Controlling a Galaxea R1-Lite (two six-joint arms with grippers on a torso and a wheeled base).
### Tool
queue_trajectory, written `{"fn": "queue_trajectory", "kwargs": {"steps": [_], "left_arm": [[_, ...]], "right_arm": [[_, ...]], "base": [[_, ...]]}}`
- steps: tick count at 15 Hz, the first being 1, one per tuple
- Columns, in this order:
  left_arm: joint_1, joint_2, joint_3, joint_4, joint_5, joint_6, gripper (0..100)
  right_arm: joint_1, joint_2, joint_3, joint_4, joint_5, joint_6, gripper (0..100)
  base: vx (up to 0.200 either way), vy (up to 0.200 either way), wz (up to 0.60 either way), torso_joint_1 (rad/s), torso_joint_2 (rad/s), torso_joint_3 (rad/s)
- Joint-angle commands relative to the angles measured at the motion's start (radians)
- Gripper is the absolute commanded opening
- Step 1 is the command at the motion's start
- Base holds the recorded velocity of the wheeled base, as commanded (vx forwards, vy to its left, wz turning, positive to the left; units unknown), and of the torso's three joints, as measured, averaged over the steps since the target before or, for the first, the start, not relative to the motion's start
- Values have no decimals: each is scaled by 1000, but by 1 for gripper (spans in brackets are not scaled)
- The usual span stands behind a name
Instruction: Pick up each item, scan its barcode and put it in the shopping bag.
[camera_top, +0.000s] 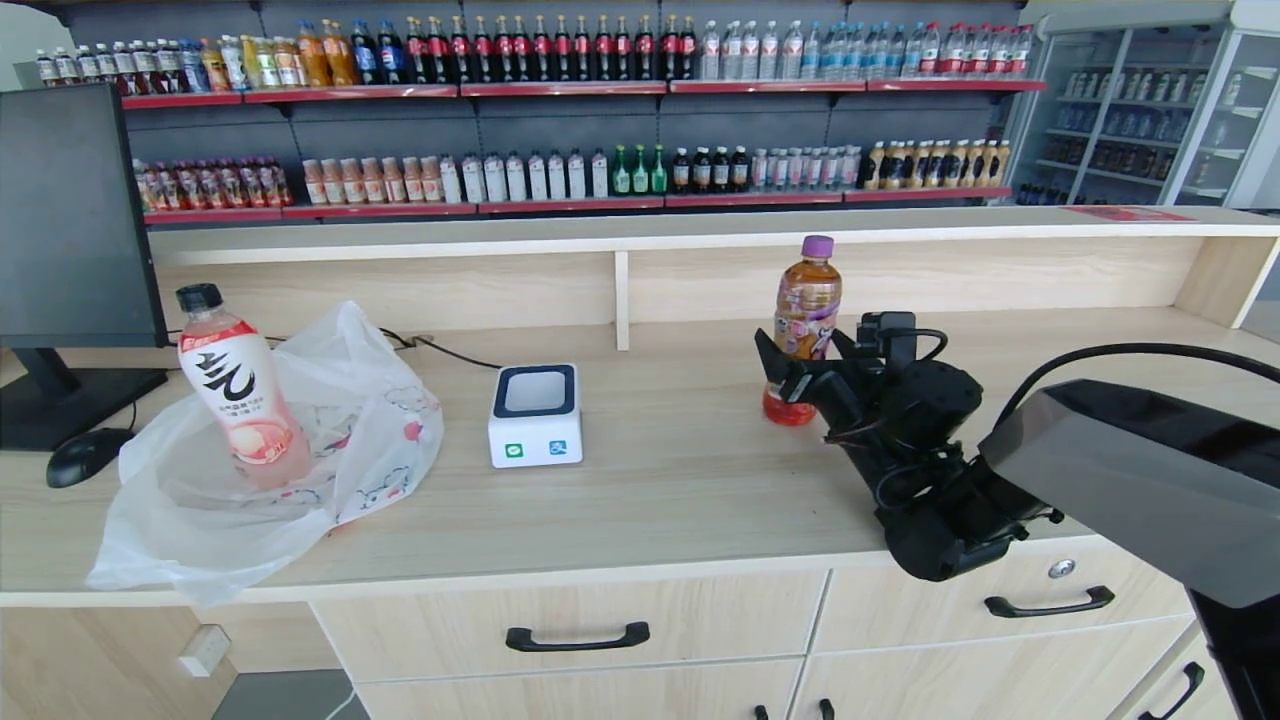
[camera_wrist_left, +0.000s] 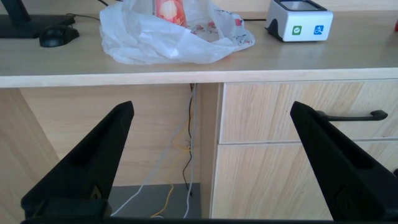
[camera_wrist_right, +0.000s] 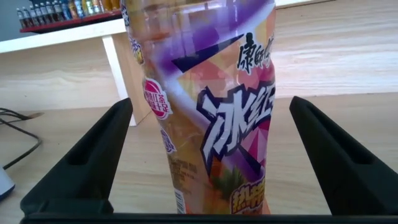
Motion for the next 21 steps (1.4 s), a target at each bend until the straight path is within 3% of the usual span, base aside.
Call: {"fn": "queue_trajectory", "kwargs": {"steps": [1,8,10,11,14,21], "left_arm": [[0,0,0,0,0,0,100],[0,0,0,6,0,-5,100],[0,0,0,14,0,-34,100],[0,0,0,14,2,-66,100],[0,0,0,14,0,-66,100],[0,0,0,14,0,-66,100]], "right_arm": [[-1,-9,28,-1,-2,0,100],[25,-182,101,-1,-4,-13,100],[38,-214,107,-1,-10,-17,100],[57,-225,152,-1,-32,-13,100],[63,-299,271,-1,-33,-9,100],[201,-388,282,-1,-36,-33,100]], "base": [[0,0,0,0,0,0],[0,0,0,0,0,0],[0,0,0,0,0,0],[0,0,0,0,0,0],[0,0,0,0,0,0],[0,0,0,0,0,0]]}}
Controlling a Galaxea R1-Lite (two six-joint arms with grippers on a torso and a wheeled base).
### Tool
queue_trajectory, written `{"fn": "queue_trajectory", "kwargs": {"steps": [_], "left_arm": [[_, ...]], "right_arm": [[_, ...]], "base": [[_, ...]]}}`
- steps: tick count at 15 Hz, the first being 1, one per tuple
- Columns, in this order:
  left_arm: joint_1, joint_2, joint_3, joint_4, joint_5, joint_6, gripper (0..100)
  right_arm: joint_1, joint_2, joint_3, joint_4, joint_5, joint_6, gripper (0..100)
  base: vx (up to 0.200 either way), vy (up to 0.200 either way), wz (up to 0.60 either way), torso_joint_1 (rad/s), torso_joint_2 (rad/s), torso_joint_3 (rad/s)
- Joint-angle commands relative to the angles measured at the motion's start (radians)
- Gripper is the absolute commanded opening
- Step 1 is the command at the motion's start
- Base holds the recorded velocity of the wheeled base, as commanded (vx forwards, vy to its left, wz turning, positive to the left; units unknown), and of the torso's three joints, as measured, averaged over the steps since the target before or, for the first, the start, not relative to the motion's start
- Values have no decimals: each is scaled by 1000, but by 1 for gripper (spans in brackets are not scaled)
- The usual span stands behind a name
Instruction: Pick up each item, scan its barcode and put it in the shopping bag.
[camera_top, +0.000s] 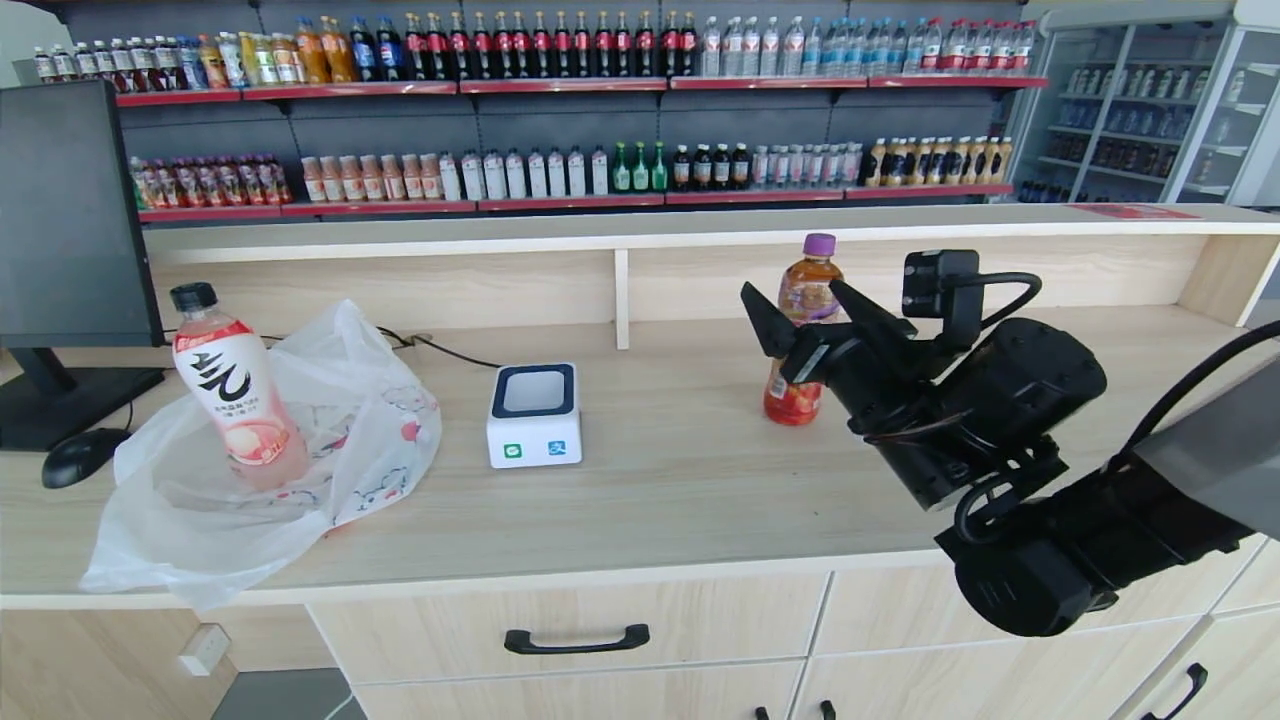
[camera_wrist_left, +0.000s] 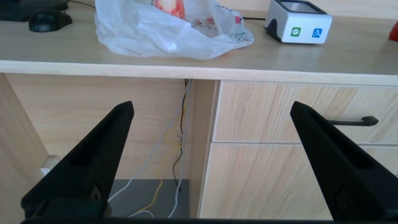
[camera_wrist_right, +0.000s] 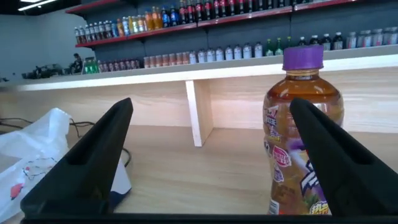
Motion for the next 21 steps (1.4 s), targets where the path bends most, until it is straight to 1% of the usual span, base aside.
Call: {"fn": "queue_trajectory", "kwargs": {"steps": [1,2,3,4,5,6,9,11,13,14,19,20,21], "left_arm": [[0,0,0,0,0,0,100],[0,0,0,0,1,0,100],[0,0,0,0,0,0,100],[0,0,0,0,0,0,100],[0,0,0,0,1,0,100],[0,0,0,0,0,0,100],[0,0,0,0,0,0,100],[0,0,0,0,0,0,100],[0,0,0,0,0,0,100],[0,0,0,0,1,0,100],[0,0,0,0,0,0,100],[0,0,0,0,0,0,100],[0,0,0,0,0,0,100]], "right_arm": [[18,-18,17,0,2,3,100],[12,-20,38,0,3,3,100],[-40,-32,106,0,9,0,100],[-60,-38,113,0,-3,-7,100],[-88,-49,83,11,-8,-6,100],[-88,-52,52,55,-9,-6,100],[-91,-51,28,118,-11,-41,100],[-129,-45,20,141,-29,-55,100],[-137,-89,-32,304,-93,-55,100],[-134,-114,-40,370,-100,-55,100],[-137,-190,-71,604,-81,-43,100],[-137,-195,-68,630,-61,-35,100],[-134,-180,-75,629,-50,-26,100]], "base": [[0,0,0,0,0,0],[0,0,0,0,0,0],[0,0,0,0,0,0],[0,0,0,0,0,0],[0,0,0,0,0,0],[0,0,0,0,0,0],[0,0,0,0,0,0],[0,0,0,0,0,0],[0,0,0,0,0,0],[0,0,0,0,0,0],[0,0,0,0,0,0],[0,0,0,0,0,0],[0,0,0,0,0,0]]}}
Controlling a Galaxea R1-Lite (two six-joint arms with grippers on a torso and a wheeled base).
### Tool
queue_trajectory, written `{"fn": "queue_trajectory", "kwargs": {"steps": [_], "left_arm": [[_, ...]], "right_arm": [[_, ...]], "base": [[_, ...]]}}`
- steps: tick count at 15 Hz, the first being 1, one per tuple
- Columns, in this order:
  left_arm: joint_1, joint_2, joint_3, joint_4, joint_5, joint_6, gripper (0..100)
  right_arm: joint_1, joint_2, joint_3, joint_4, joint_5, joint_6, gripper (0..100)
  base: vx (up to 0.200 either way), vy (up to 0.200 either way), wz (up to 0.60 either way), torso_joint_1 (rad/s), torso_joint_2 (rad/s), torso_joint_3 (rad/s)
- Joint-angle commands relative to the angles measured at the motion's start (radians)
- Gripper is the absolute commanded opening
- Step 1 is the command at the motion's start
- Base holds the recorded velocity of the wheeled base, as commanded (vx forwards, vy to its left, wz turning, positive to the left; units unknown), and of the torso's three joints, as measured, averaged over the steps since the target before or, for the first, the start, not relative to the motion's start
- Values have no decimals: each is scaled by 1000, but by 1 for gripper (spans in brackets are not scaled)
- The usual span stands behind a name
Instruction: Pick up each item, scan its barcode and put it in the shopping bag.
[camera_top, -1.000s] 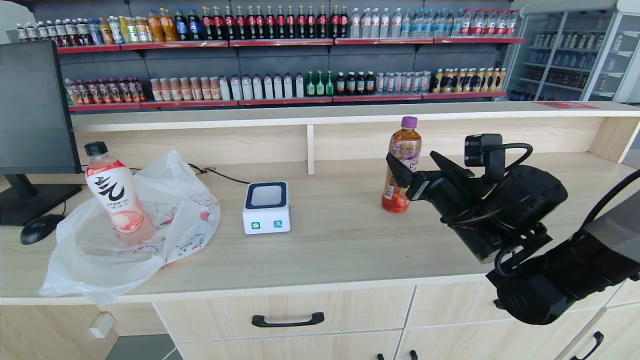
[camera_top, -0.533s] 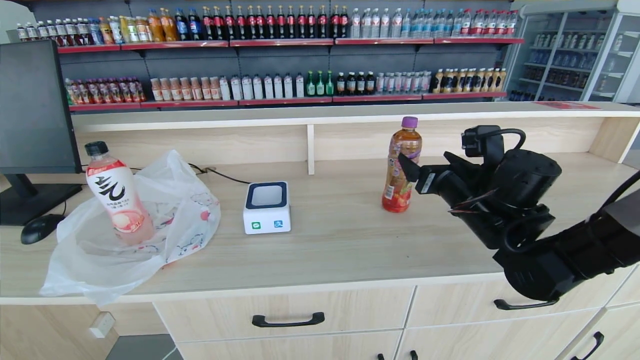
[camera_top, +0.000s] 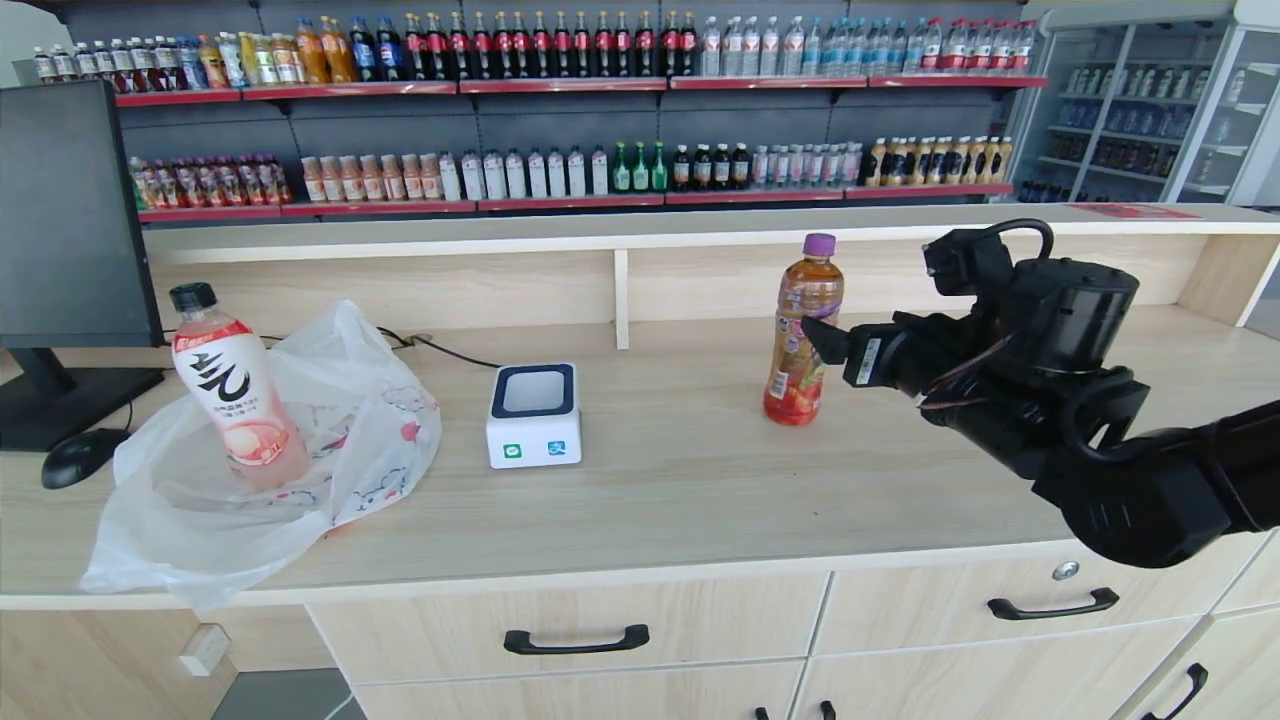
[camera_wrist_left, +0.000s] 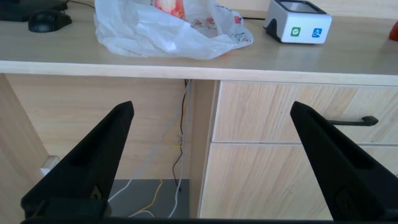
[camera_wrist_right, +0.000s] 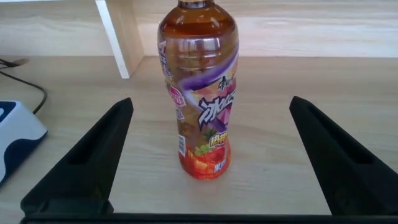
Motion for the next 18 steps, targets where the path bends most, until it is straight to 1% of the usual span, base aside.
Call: {"fn": "queue_trajectory", "kwargs": {"steps": [1,2,3,5,6,7,8,9,13,15,16,18], "left_arm": [[0,0,0,0,-1,0,100],[0,0,0,0,-1,0,100],[0,0,0,0,-1,0,100],[0,0,0,0,1,0,100],[0,0,0,0,-1,0,100],[0,0,0,0,-1,0,100],[0,0,0,0,-1,0,100],[0,0,0,0,-1,0,100],[0,0,0,0,-1,0,100],[0,0,0,0,1,0,100],[0,0,0,0,1,0,100],[0,0,0,0,-1,0,100]], "right_arm": [[10,18,-16,-19,8,8,100],[11,72,-45,-70,21,8,100],[-12,98,-56,-88,44,1,100],[-59,104,-39,-88,113,-48,100],[-58,107,-34,-88,121,-41,100],[-52,116,-42,-88,121,-21,100],[-22,124,-45,-88,118,14,100],[-12,130,-39,-88,118,27,100],[-13,164,-34,-102,123,30,100],[-15,198,-30,-154,124,70,100],[-15,198,-30,-154,124,70,100],[-19,247,-50,-212,127,79,100]], "base": [[0,0,0,0,0,0],[0,0,0,0,0,0],[0,0,0,0,0,0],[0,0,0,0,0,0],[0,0,0,0,0,0],[0,0,0,0,0,0],[0,0,0,0,0,0],[0,0,0,0,0,0],[0,0,0,0,0,0],[0,0,0,0,0,0],[0,0,0,0,0,0],[0,0,0,0,0,0]]}}
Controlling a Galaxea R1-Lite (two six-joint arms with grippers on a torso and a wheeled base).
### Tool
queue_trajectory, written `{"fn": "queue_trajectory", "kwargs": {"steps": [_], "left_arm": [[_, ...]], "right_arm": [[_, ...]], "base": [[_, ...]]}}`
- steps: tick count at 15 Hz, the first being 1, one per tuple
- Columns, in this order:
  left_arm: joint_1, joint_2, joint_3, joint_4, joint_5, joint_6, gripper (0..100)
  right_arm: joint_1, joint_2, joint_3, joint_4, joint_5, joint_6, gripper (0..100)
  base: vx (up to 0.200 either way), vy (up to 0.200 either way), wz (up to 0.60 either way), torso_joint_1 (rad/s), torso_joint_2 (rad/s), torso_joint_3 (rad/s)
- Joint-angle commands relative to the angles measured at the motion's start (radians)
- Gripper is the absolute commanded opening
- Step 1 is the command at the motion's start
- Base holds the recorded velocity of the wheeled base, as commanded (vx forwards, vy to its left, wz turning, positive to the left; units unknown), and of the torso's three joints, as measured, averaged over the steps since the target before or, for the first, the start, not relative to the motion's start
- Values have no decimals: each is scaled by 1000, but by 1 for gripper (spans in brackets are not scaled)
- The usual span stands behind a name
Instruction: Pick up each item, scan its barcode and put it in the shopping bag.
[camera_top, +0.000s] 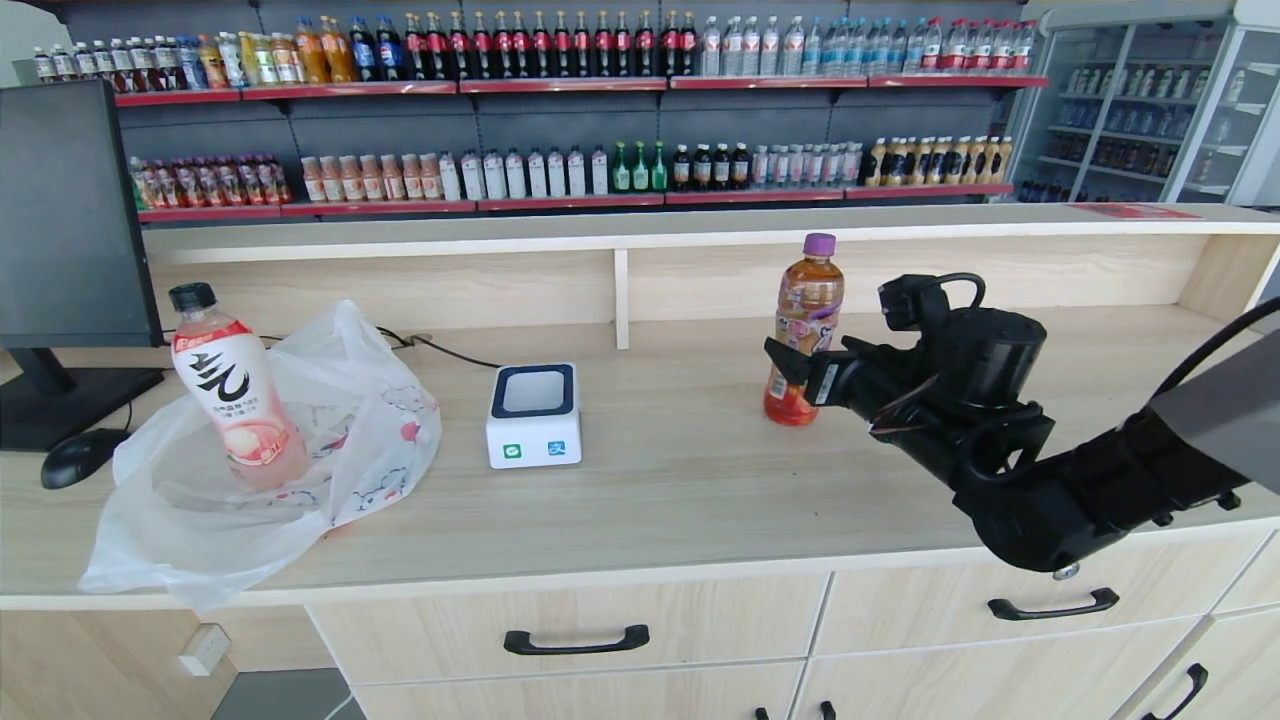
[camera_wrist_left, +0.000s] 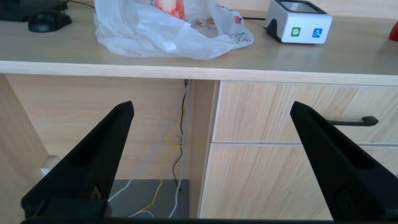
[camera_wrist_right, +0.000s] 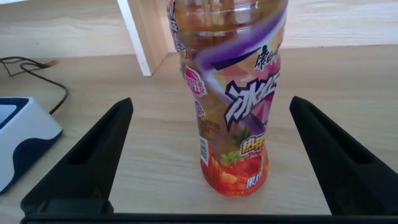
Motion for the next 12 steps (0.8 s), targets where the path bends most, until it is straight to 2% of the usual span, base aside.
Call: {"fn": "queue_trajectory", "kwargs": {"steps": [1,4,12], "left_arm": [[0,0,0,0,1,0,100],[0,0,0,0,0,0,100],[0,0,0,0,1,0,100]], "right_arm": [[-6,65,-25,-30,1,-5,100],[-20,121,-70,-99,27,-8,100],[-43,177,-179,-55,83,-24,100]], "base": [[0,0,0,0,0,0],[0,0,0,0,0,0],[0,0,0,0,0,0]]}}
